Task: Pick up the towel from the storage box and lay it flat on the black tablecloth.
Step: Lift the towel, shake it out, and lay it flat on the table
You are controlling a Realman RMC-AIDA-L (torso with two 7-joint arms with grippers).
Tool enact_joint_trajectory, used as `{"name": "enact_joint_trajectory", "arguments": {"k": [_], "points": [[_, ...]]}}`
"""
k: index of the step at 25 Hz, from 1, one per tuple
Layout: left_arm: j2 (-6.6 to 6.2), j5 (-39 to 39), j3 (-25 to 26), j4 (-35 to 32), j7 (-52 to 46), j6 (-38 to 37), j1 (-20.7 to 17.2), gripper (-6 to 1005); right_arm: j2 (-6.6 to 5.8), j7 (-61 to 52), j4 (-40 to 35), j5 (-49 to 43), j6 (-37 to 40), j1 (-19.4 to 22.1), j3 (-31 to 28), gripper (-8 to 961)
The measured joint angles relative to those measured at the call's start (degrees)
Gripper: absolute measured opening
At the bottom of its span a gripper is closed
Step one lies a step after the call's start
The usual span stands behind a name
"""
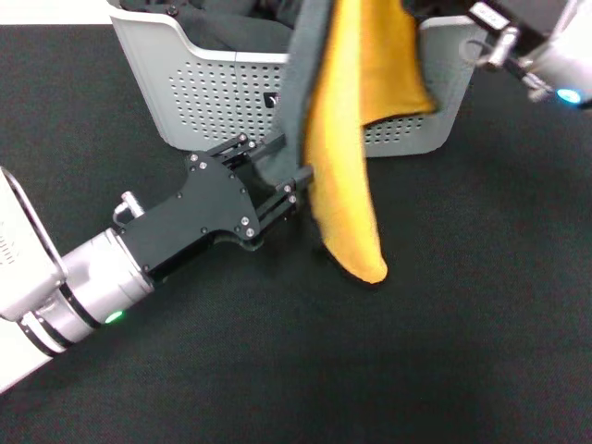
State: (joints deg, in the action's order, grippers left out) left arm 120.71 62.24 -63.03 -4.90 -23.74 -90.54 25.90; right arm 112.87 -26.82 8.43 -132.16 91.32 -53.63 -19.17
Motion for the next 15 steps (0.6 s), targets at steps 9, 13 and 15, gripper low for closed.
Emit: {"name": "enact_joint_trajectory", "arguments": {"k": [9, 13, 15], "points": [[0.13, -6.7, 0.0, 2.2, 0.0, 1.8, 0.4, 479, 2.87, 0.5, -4.5, -0.4, -2.2, -4.6, 2.6, 29], [0.15, -7.3, -0.1, 2.2, 0.1, 2.3, 0.3, 478, 2.90, 1.4, -4.6, -0.1, -2.3, -4.7, 2.6, 29], [0.15, -7.2, -0.3, 2.2, 0.3, 3.0, 0.3, 478, 2.89, 1.8, -4.6, 0.2, -2.1, -4.7, 2.3, 30]]}}
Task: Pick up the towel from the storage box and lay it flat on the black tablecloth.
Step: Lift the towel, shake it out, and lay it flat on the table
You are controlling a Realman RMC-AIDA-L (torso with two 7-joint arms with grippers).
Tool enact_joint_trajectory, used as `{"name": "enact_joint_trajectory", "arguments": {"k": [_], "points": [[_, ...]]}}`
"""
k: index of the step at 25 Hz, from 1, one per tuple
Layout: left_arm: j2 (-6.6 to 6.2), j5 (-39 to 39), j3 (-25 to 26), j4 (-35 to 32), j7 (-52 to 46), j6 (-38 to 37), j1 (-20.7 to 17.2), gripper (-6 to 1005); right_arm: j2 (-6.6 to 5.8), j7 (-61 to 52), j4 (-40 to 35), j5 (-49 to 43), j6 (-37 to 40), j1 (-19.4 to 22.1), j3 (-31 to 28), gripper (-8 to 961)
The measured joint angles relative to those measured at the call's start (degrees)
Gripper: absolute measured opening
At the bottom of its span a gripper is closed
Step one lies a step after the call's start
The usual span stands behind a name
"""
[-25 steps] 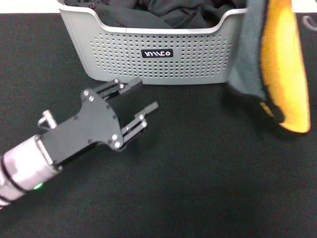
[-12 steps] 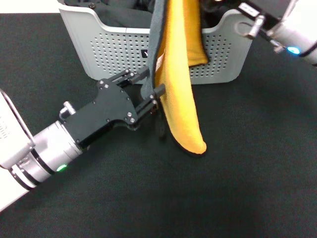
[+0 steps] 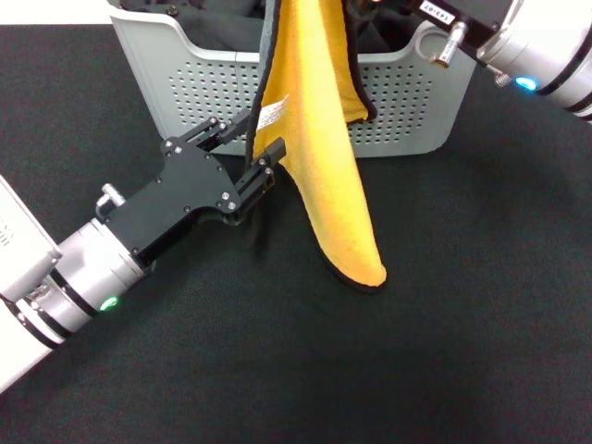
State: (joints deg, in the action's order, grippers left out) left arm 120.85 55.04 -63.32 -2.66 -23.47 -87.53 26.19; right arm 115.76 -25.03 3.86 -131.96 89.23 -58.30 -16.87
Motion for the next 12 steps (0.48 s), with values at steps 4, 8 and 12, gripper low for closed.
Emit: {"name": "enact_joint_trajectory", "arguments": {"k": [4, 8, 12], "points": [[0.00, 0.3, -0.2, 0.0, 0.1, 1.5, -0.1, 477, -0.26, 0.4, -0.3, 1.7, 2.0, 0.5, -0.5, 30], [-0.03, 0.0, -0.2, 0.0, -0.5, 2.3, -0.3, 476, -0.38, 0.4, -1.5, 2.6, 4.4, 1.4, -1.7, 30], [-0.14, -0.2, 0.1, 0.0, -1.7, 3.0, -0.4, 475, -0.42, 0.1, -2.6, 3.5, 5.9, 2.3, -2.4, 30]]}}
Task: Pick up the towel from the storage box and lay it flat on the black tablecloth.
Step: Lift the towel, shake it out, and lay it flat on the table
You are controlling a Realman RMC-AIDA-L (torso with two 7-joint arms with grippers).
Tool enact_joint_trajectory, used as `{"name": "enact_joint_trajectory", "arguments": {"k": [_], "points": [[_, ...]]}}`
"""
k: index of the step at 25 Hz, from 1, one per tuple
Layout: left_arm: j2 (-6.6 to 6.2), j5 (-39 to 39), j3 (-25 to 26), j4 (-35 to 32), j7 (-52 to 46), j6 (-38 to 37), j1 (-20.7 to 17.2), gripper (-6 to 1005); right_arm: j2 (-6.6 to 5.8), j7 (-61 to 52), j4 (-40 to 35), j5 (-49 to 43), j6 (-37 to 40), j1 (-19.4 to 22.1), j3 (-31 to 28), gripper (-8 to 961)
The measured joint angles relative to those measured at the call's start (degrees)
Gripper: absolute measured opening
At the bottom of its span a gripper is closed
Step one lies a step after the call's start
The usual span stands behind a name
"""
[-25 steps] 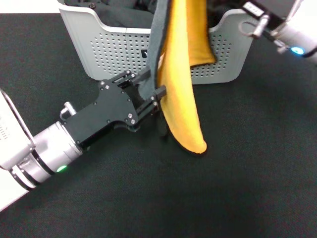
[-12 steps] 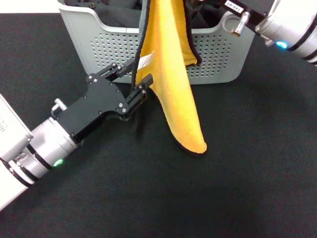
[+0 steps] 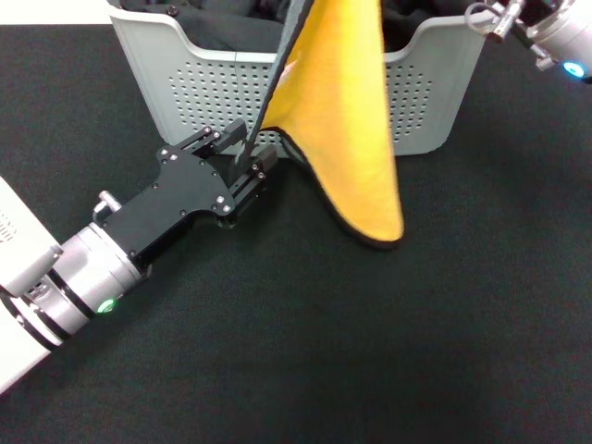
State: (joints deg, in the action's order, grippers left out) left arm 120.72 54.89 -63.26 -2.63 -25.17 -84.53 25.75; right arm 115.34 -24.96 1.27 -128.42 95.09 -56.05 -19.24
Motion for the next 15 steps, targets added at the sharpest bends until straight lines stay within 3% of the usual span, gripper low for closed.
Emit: {"name": "enact_joint_trajectory", "arguments": {"k": [14, 15], "points": [[-0.41, 1.1, -0.4, -0.8, -2.5, -3.1, -0.1, 418, 0.01, -0.2, -0.7, 1.2, 1.6, 1.9, 0.0, 31], [-0.43, 1.3, -0.4, -0.8, -2.5, -3.4, -0.1, 358, 0.01, -0.2, -0.7, 1.2, 1.6, 2.0, 0.0, 31]]}}
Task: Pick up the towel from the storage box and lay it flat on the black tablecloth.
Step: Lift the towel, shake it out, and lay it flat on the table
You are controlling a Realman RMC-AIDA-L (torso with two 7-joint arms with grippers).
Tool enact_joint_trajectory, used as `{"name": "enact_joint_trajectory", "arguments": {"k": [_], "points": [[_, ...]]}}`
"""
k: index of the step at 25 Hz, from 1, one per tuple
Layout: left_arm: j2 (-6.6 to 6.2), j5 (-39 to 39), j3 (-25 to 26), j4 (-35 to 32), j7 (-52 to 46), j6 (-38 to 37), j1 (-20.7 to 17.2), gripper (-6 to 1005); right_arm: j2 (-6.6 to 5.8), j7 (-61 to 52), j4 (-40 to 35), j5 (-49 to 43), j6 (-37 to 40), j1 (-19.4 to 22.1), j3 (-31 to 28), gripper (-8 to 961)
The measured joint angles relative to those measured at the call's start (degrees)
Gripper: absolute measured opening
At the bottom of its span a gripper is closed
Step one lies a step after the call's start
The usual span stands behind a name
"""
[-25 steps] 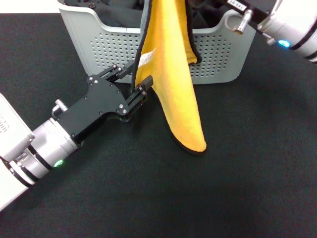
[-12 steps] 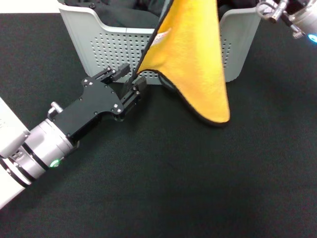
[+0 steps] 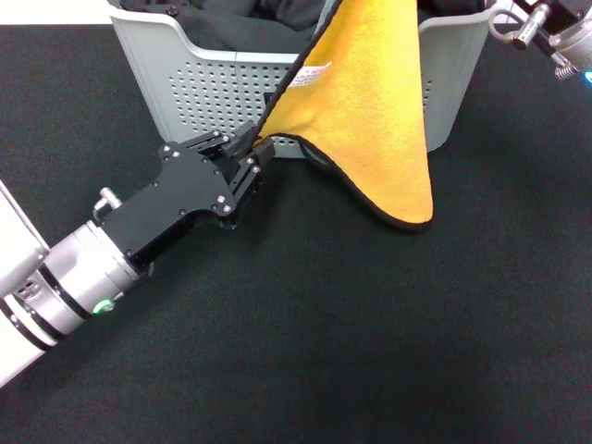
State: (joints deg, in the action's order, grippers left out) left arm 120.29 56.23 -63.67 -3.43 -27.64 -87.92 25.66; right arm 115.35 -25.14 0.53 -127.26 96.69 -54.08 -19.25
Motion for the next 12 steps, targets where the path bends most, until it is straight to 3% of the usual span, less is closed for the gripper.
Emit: {"name": "enact_joint_trajectory", "arguments": {"k": [2, 12], "points": [[-0.01, 0.3, 0.0, 0.0, 0.0, -0.5, 0.0, 238, 0.01, 0.0, 0.0, 0.0, 0.0, 0.1, 0.0, 31], [-0.17, 1.0, 0.0, 0.0, -2.3, -0.8, -0.2, 225, 0.14, -0.8, 0.0, 0.0, 0.7, 0.9, 0.0, 32]]}}
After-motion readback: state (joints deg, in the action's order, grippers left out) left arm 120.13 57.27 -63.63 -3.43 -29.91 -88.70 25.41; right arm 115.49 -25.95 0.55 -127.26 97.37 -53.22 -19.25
